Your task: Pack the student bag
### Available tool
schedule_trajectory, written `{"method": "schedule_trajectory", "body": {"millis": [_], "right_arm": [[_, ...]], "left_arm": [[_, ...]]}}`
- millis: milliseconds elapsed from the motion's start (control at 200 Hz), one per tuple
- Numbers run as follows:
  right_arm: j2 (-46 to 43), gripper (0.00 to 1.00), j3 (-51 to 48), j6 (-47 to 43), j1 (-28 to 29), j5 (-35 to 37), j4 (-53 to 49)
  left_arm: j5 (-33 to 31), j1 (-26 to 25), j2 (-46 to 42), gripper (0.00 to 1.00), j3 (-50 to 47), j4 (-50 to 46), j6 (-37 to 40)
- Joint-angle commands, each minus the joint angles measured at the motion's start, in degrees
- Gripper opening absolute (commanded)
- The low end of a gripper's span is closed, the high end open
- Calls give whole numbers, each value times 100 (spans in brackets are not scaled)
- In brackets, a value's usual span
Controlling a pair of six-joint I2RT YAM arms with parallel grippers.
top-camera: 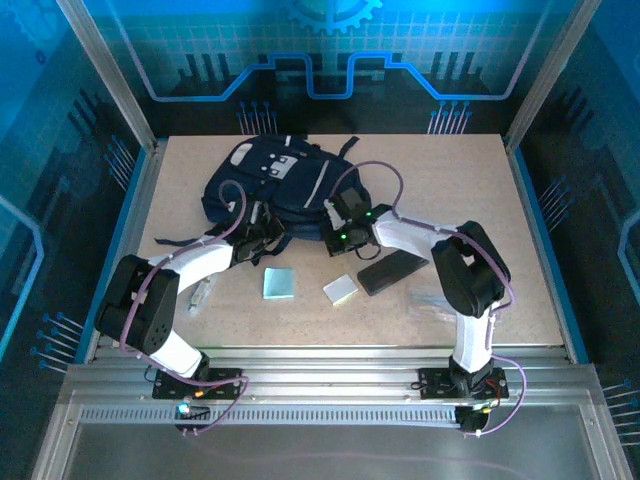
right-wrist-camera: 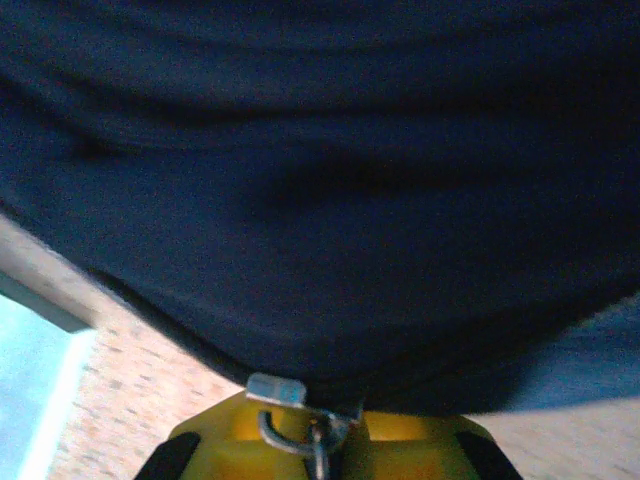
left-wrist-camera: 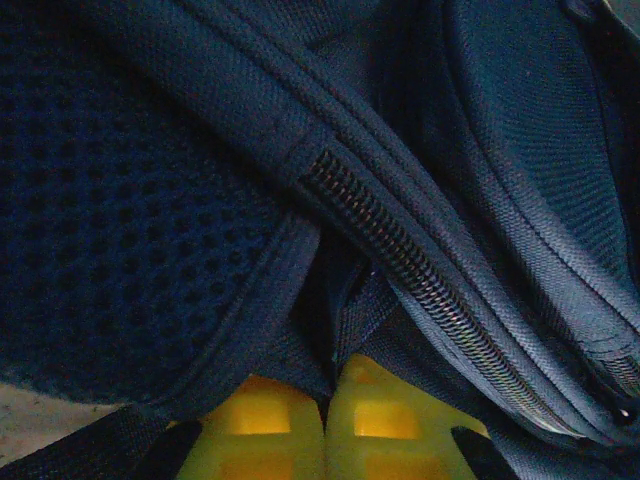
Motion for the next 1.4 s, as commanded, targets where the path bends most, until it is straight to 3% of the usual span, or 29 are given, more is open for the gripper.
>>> {"method": "schedule_trajectory", "body": {"millis": [0,140,275,530,685,725,800,855,1026,1201,1396], "right_arm": [[-349,0,-205,-457,-588,471,-1193],[-520,0,-185,-450,-1122,597,-1458],[-669,0,-125,-512,-1139,173,-1542],[-686,0,200,-371,-253,-1304,-1592],[-572,0,355,150,236,-2095,-953],[-448,0,423,325,331,-2263,-697],[-101,0,741,582,498,-2348,-389],[198,0,1039,696,582,-2340,-203],[997,0,2006,858,593,-2183,-33],[1299,0,2608,1016,499,-2470,37],[1242,0,2616,1280,498,-2890,293]], "left_arm": [[-264,198,-187,0,183,97,397],[-201,246,-180,0,160,54,462],[-174,397,-74,0,242,81,532],[-70,829,953,0,1207,196,732],[347,987,1642,0,2160,36,755],[387,1014,1769,20,2480,-245,787],[273,1037,1799,77,2790,-663,844],[144,1049,1653,92,2771,-877,831],[225,1118,767,95,1855,-1010,495],[924,1049,-37,96,498,-387,-505],[747,583,-45,97,96,264,-1126]]}}
